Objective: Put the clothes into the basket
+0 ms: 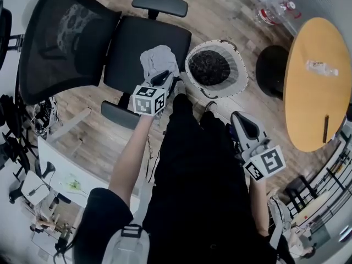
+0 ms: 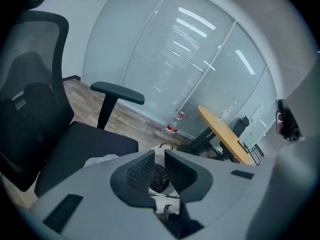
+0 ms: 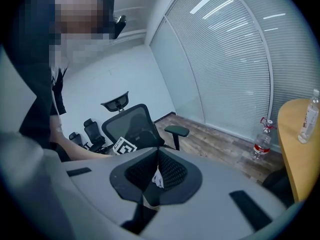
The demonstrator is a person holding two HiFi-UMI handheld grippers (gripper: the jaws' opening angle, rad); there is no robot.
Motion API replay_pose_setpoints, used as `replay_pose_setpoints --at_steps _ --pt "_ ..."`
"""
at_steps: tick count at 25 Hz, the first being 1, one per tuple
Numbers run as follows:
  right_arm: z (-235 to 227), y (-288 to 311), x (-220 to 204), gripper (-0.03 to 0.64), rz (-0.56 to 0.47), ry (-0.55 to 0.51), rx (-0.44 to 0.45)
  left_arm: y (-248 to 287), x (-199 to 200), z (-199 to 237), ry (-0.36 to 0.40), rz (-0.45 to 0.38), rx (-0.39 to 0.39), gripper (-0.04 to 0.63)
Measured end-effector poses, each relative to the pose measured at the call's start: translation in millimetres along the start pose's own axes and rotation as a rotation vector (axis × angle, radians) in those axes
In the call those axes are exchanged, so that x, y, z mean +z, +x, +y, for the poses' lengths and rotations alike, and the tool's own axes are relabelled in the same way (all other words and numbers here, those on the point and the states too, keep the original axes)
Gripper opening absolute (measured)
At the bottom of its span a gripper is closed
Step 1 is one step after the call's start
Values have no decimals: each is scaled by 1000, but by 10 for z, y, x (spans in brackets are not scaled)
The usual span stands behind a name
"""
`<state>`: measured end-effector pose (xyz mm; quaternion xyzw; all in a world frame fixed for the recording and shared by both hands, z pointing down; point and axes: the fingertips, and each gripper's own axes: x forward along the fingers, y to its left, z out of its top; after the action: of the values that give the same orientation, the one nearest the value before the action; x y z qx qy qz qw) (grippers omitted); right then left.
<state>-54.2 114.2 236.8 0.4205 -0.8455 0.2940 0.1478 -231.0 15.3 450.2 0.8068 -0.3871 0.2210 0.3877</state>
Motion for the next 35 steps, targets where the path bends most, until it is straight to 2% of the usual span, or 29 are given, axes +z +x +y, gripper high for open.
replay_pose_setpoints --at_steps 6,10,15,17,21,29,35 --pt "-20 157 -121 17 67 32 4 293 -217 387 -34 67 50 115" --pt "-17 335 -154 17 92 55 26 480 -358 579 -93 89 64 180" --pt "1 532 -284 17 140 86 62 695 -521 857 -120 108 129 252" --pt "-7 582 -337 17 154 92 62 771 -592 961 -128 122 145 269" --pt "-52 612 -376 17 166 103 49 894 -716 1170 -142 141 195 348" --pt "-128 649 -519 17 210 135 29 1113 -1036 1580 -216 159 300 396" --pt "-92 725 -614 17 240 149 37 1260 -1275 1810 -216 192 368 461"
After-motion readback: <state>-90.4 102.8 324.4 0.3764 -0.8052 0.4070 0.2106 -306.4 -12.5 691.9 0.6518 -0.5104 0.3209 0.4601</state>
